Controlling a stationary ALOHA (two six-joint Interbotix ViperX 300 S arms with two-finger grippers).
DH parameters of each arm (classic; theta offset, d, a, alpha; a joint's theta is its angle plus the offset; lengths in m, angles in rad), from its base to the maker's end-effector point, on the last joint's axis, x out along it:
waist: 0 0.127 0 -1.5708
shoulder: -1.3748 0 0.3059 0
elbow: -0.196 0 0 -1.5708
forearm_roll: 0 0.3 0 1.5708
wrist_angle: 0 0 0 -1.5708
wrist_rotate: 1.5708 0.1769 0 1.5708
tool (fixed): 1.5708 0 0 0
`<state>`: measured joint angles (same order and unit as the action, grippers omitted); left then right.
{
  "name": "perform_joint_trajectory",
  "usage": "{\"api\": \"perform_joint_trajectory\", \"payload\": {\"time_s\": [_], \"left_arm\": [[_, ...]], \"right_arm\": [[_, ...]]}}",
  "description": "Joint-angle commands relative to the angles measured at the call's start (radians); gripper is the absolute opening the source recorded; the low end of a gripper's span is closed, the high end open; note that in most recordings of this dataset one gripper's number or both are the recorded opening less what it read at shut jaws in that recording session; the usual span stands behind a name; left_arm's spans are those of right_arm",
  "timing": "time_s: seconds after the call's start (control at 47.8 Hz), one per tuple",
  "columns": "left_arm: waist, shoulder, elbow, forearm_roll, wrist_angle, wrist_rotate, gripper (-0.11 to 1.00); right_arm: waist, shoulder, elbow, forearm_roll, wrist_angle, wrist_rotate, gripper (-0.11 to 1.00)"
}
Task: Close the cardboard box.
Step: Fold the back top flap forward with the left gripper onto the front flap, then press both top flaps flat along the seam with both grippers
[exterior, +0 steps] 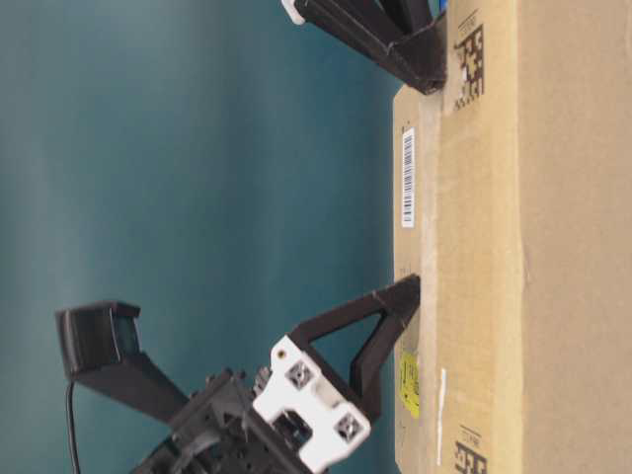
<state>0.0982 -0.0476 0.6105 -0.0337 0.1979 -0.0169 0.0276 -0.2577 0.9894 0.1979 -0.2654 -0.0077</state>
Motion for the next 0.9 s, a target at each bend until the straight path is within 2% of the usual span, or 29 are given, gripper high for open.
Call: {"api": "perform_joint_trajectory", "payload": {"time_s": [0.0,0.314,0.878], "left_arm": [[-0.009,-0.034,0.011,-0.002,-0.029,0.0,0.0],[-0.009,-0.04,0.023,-0.002,-0.054,0.0,0.0],[-0.015,-0.04,0.026,-0.002,-0.067,0.0,0.0]], "right_arm": [[-0.015,-0.005,-0.02,-0.002,-0.015,-0.002,0.0],[-0.074,-0.005,-0.02,-0.002,-0.018,-0.002,0.0],[-0.106,0.037,-0.011,0.003,-0.018,-0.002,0.0]]}}
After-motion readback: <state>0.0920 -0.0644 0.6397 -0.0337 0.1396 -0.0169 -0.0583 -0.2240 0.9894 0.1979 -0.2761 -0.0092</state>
